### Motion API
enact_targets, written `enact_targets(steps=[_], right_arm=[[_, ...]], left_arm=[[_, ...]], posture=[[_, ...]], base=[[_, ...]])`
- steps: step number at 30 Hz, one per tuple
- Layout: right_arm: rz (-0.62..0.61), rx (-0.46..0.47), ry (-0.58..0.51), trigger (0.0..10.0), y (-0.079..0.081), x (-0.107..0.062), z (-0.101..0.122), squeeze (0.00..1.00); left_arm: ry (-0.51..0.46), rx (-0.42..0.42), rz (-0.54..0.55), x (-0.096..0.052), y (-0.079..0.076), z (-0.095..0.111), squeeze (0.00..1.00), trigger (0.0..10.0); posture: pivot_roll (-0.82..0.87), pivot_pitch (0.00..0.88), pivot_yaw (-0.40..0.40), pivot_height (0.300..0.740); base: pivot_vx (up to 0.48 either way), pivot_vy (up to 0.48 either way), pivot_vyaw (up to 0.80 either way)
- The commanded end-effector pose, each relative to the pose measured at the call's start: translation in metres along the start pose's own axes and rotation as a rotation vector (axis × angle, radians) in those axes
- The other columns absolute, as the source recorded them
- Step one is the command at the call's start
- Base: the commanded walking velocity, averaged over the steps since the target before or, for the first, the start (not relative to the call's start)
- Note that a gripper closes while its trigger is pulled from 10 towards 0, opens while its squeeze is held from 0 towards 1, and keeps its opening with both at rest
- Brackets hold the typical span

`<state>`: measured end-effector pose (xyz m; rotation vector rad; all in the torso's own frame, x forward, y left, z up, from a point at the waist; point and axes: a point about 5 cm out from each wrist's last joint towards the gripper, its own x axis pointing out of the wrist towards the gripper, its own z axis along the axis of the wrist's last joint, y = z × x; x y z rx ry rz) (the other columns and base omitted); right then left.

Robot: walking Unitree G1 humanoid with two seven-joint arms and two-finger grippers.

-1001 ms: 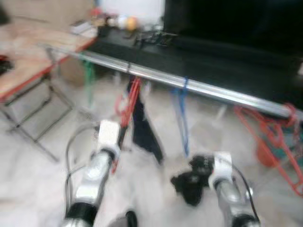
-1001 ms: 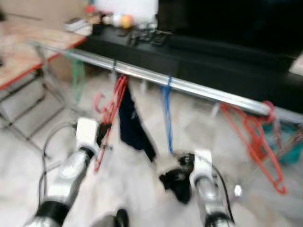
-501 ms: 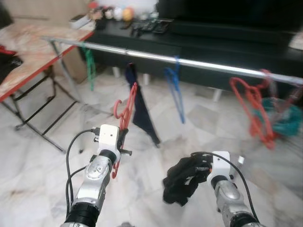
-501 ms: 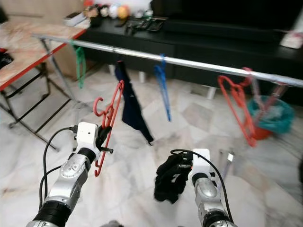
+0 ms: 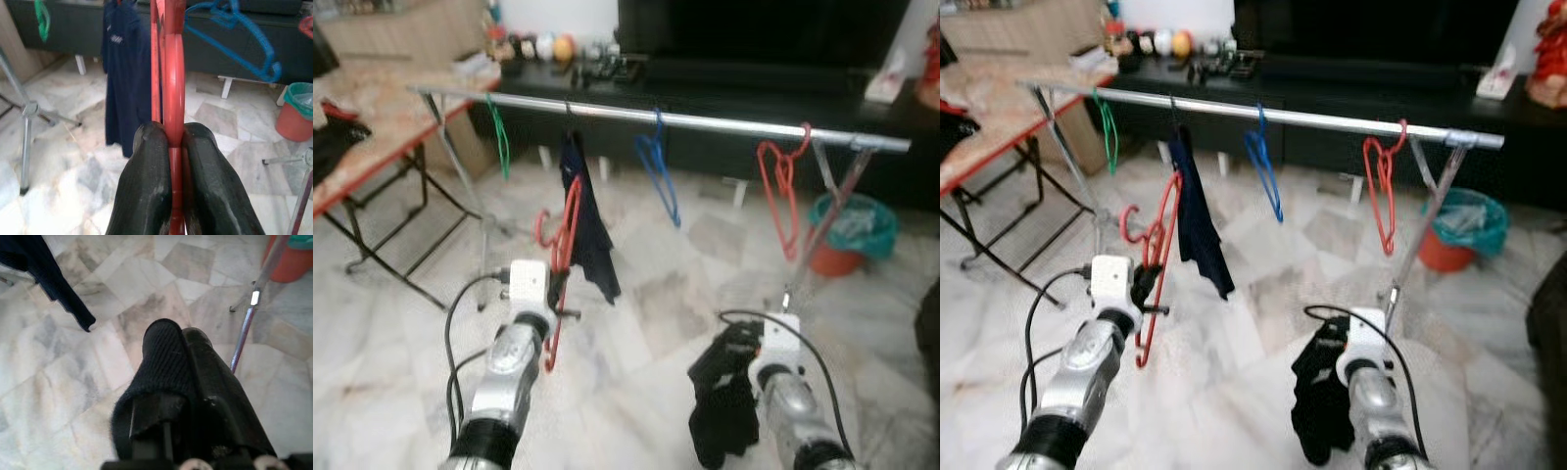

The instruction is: Hang hanger

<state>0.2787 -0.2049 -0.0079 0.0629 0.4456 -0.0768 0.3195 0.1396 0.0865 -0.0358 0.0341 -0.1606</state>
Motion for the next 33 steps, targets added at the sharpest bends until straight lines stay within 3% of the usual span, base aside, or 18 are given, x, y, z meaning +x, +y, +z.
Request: enact_targets(steps=[1,14,29,33], right_arm=[[0.036,0.005,-0.033,10.0,0.0139,0.0035,0.0070,0.00],[0.023,0.015,-0.024,10.0,0.0148,0.0040,0.0064,0.00],[0.013,0.018,-0.024,10.0,0.0164,0.0033,0.0045,0.00],[0.001,0.020,-0.028,10.0,0.0134,0.0022,0.0033,0.00]], left_arm=[[0.003,0.010,0.034,-0.0013,0.0112,0.0013,0.00,10.0],[0.003,0.010,0.019,-0.0008,0.0093,0.0013,0.00,10.0],[0.005,0.018,-0.002,0.0000,0.0087,0.0022,0.00,10.0],[0.002,0.029,-0.011,0.0006,0.0086,0.0033,0.00,10.0]], posture=[[-0.08,0.043,0.028,0.740],[-0.08,0.025,0.034,0.740],[-0.08,0.023,0.056,0.740],[-0.08,0.030,0.058,0.740]], base=[[0.000,0.480,0.00],[0.000,0.480,0.00],[0.000,0.480,-0.74],[0.000,0.159,-0.25]])
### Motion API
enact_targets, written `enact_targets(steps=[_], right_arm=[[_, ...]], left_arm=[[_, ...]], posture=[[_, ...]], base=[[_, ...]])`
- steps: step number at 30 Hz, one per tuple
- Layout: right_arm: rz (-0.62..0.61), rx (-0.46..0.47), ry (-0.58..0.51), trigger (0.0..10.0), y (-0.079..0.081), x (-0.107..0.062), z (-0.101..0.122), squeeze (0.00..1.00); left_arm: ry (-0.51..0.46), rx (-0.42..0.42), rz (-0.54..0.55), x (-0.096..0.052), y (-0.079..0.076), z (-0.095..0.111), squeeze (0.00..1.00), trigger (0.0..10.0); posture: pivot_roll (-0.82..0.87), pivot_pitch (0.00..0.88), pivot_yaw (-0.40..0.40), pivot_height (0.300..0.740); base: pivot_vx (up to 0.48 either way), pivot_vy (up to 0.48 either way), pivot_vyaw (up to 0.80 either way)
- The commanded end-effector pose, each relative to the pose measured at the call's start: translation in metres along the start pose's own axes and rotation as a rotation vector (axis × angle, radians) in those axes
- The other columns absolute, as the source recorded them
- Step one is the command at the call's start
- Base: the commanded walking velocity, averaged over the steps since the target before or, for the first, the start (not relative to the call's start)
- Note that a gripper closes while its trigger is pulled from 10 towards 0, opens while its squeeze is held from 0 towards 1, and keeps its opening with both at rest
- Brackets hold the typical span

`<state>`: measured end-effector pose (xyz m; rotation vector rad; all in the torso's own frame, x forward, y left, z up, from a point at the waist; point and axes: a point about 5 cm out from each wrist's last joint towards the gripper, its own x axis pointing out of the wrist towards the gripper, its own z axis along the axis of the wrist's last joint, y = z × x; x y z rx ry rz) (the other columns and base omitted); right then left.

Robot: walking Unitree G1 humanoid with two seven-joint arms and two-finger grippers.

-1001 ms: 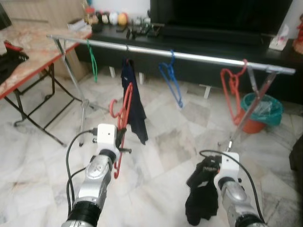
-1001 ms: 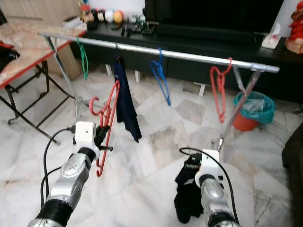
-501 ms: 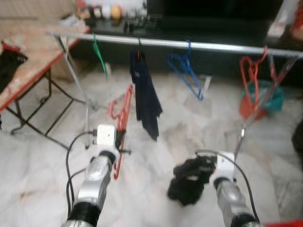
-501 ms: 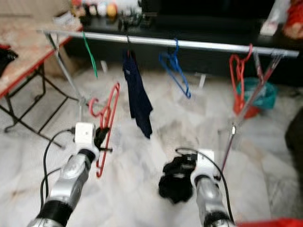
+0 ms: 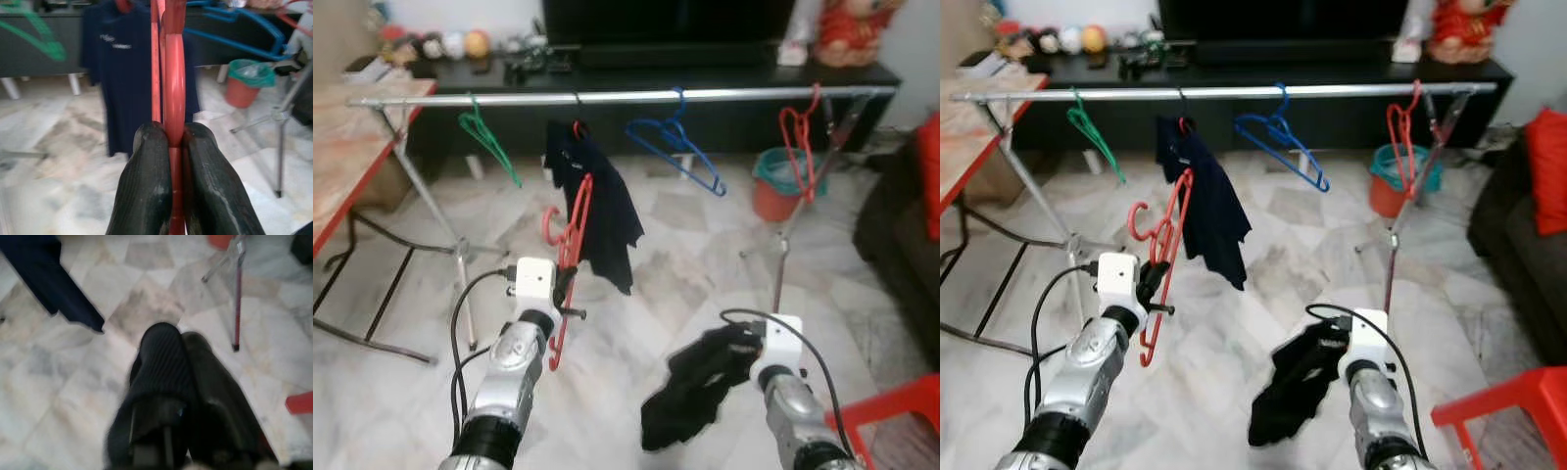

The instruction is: Hang hanger

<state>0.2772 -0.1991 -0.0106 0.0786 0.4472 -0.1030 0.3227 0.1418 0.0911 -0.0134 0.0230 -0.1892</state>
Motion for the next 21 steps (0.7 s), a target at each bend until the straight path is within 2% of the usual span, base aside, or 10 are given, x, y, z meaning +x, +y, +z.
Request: enact_targets(steps=[1,21], right_arm=[[0.023,0.000,-0.031,10.0,0.008,0.003,0.007,0.00],[0.003,0.019,-0.076,10.0,0.005,0.006,0.018,0.00]], left_arm=[[0.011,0.009,0.015,-0.002,0.006,-0.002,0.00,10.0],[0.001,0.008,-0.012,-0.004,0.001,-0.001,0.00,10.0]], posture=[[-0.08,0.030,0.058,0.740],[-0.07,0.050,0.065,0.740]], base=[[0.000,0.000,0.00],[0.000,0.000,0.00]])
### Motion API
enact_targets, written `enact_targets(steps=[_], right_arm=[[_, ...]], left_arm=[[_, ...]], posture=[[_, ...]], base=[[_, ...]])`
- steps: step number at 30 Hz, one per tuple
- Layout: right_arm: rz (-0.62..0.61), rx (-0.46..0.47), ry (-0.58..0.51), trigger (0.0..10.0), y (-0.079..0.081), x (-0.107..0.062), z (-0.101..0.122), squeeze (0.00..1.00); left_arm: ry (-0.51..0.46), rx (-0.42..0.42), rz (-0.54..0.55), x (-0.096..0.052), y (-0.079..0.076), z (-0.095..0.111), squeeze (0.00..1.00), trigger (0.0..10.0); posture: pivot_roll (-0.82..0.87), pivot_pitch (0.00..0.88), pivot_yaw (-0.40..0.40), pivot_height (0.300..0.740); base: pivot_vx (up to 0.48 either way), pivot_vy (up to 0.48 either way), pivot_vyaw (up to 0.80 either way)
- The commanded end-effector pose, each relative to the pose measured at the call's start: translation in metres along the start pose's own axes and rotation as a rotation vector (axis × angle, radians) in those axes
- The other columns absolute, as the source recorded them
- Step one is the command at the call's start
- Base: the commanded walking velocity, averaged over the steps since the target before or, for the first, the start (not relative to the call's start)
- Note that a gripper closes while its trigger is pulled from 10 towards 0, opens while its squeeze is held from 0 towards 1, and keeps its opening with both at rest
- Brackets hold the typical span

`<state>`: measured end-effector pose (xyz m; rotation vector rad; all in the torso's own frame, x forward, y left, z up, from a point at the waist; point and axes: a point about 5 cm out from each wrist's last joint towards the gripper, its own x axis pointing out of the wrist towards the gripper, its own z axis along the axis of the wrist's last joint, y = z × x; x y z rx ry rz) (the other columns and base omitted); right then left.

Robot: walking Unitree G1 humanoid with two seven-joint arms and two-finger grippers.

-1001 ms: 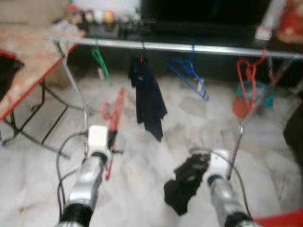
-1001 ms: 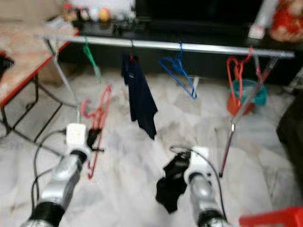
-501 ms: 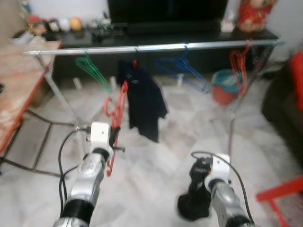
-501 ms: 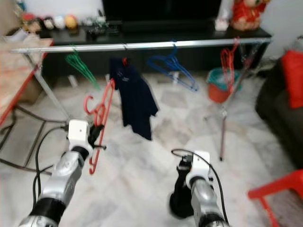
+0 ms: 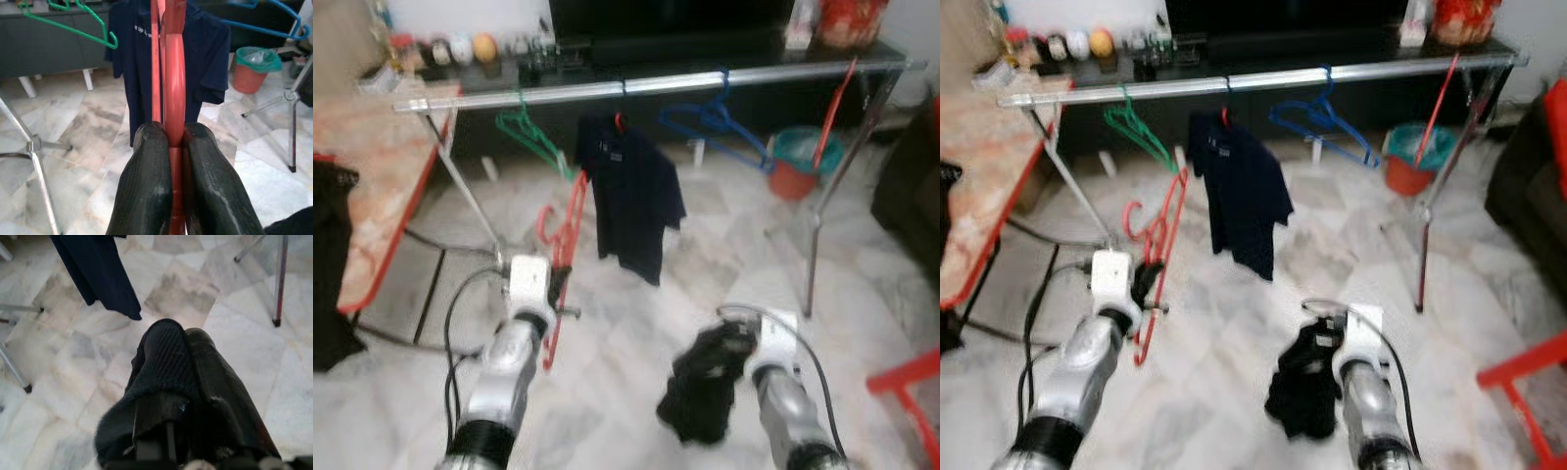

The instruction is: Hang hanger

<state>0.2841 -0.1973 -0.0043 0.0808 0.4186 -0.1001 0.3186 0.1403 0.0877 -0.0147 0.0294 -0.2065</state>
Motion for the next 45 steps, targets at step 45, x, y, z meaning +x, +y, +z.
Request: enact_targets(steps=[45], right_arm=[[0.009,0.007,-0.092,10.0,0.005,0.006,0.021,0.00]], left_arm=[[-0.004,0.022,0.011,-0.002,0.006,0.005,0.00,10.0]], posture=[[-0.06,0.051,0.073,0.740]], base=[[-0.065,0.000,0.03]])
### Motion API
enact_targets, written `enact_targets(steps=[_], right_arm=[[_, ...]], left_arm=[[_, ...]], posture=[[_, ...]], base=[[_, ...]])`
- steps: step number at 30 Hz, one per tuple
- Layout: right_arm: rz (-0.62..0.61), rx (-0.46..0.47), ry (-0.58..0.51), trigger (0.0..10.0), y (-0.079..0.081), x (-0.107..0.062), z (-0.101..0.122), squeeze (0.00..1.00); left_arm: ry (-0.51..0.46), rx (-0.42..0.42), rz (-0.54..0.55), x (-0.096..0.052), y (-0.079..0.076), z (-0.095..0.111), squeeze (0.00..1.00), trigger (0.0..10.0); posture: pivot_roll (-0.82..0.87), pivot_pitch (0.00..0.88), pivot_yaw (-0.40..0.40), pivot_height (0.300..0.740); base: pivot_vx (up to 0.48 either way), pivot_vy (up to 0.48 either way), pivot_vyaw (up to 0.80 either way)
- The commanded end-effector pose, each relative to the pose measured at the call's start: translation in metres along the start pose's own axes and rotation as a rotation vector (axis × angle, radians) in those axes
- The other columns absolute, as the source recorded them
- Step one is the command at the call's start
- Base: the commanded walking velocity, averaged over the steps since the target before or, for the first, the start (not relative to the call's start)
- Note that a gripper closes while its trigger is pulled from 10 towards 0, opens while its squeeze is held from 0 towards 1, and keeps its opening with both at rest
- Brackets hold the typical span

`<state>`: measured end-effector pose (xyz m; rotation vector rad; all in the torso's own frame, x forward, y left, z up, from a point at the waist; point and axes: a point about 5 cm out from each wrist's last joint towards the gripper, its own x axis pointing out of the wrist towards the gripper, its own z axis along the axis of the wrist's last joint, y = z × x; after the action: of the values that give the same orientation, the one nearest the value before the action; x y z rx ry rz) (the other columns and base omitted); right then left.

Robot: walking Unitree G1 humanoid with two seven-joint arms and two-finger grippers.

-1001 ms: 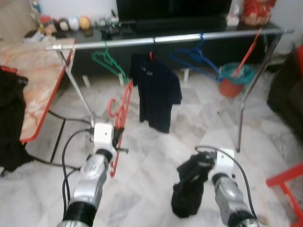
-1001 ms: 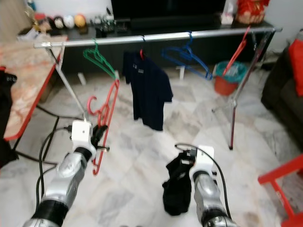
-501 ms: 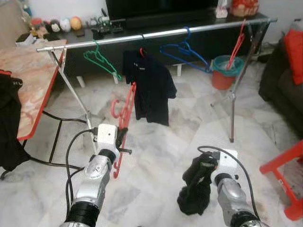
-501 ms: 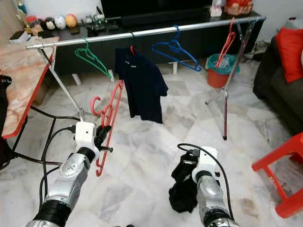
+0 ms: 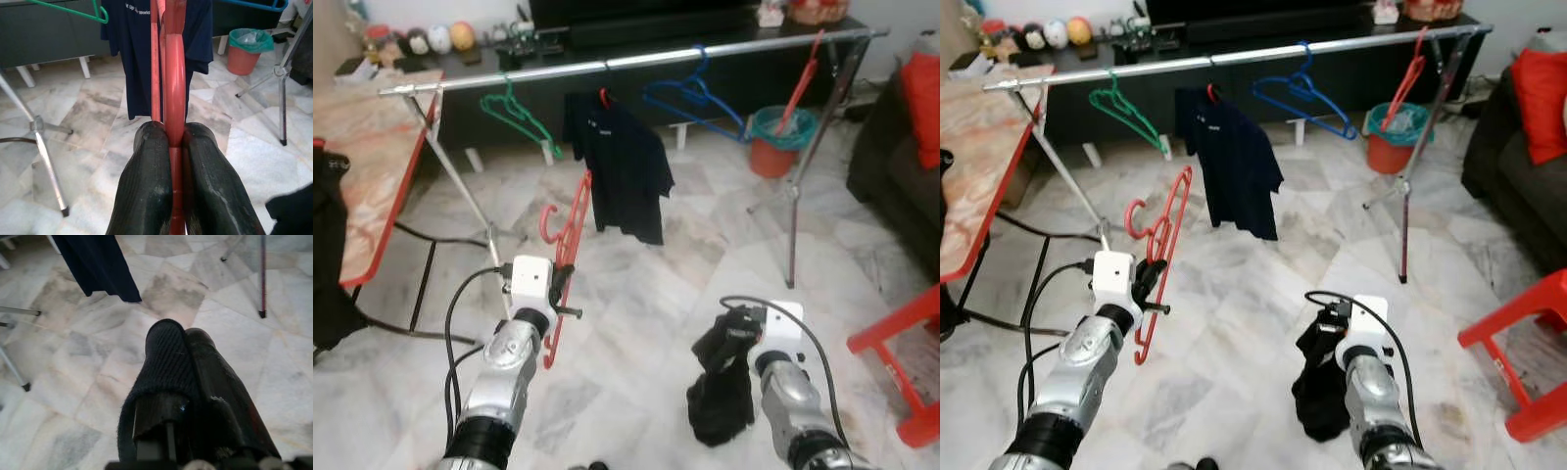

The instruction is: Hang hanger

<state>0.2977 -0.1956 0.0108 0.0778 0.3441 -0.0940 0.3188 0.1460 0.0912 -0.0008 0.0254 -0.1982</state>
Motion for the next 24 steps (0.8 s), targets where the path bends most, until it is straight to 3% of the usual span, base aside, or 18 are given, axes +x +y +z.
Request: enact_targets(steps=[1,21,24], right_arm=[[0.000,0.008,-0.018,10.0,0.001,0.000,0.002,0.00],[0.006,0.006,-0.028,10.0,0.002,0.001,0.005,0.00],[0.012,0.003,-0.056,10.0,0.003,0.006,0.016,0.00]], left_arm=[[-0.001,0.008,0.003,-0.001,0.001,0.001,0.00,10.0],[0.005,0.012,0.003,0.000,0.001,0.001,0.00,10.0],[0.033,0.020,-0.047,0.000,0.001,0.000,0.00,10.0]], posture=[[-0.06,0.051,0.073,0.740],[-0.06,0.055,0.073,0.740],[-0.05,0.056,0.071,0.740]], base=[[-0.296,0.000,0.00],[-0.310,0.000,0.00],[0.000,0.000,0.00]])
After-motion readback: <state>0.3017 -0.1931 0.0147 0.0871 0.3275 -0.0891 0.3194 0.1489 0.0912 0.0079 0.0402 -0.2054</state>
